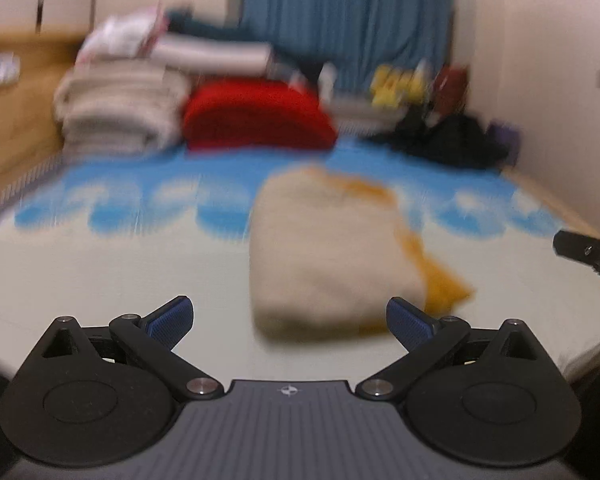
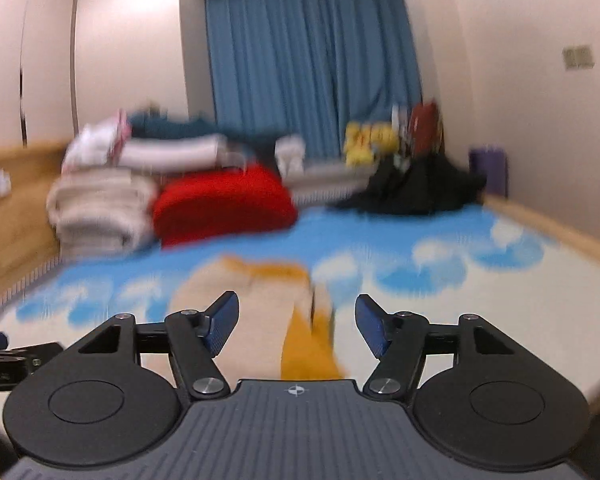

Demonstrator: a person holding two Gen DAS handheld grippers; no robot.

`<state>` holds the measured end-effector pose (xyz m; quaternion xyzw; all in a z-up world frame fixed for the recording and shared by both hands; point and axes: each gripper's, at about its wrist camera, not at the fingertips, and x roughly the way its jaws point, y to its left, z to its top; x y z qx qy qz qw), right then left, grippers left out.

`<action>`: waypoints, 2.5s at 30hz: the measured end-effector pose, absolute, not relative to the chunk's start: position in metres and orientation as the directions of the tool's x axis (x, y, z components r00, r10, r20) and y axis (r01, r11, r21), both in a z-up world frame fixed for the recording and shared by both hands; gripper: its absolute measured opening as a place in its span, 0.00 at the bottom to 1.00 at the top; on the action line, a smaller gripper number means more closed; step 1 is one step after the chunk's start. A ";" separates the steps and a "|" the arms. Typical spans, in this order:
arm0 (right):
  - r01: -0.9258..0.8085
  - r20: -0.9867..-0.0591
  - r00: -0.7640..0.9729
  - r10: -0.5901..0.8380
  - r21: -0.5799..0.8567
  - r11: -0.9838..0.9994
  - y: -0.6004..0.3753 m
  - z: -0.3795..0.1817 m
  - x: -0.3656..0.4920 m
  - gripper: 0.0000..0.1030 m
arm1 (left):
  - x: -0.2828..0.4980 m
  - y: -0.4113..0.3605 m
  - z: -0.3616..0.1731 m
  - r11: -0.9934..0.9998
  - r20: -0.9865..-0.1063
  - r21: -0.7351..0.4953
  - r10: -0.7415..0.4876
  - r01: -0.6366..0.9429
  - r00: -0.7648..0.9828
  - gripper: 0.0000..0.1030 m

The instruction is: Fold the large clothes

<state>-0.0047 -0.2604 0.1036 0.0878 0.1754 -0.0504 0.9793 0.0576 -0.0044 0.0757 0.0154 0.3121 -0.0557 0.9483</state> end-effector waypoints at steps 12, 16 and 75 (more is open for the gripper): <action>0.118 -0.475 0.869 -0.135 -0.064 0.991 -0.212 0.075 0.022 0.99 | 0.076 -0.005 0.063 0.996 -0.622 0.024 -0.054 0.088 0.781 1.00; 0.104 -0.507 0.855 -0.110 -0.041 0.994 -0.212 0.069 0.023 0.99 | 0.080 -0.002 0.063 0.996 -0.609 0.027 -0.056 0.091 0.791 1.00; 0.118 -0.495 0.861 -0.115 -0.026 0.993 -0.217 0.070 0.024 0.99 | 0.081 -0.005 0.056 0.991 -0.596 0.031 -0.086 0.131 0.799 1.00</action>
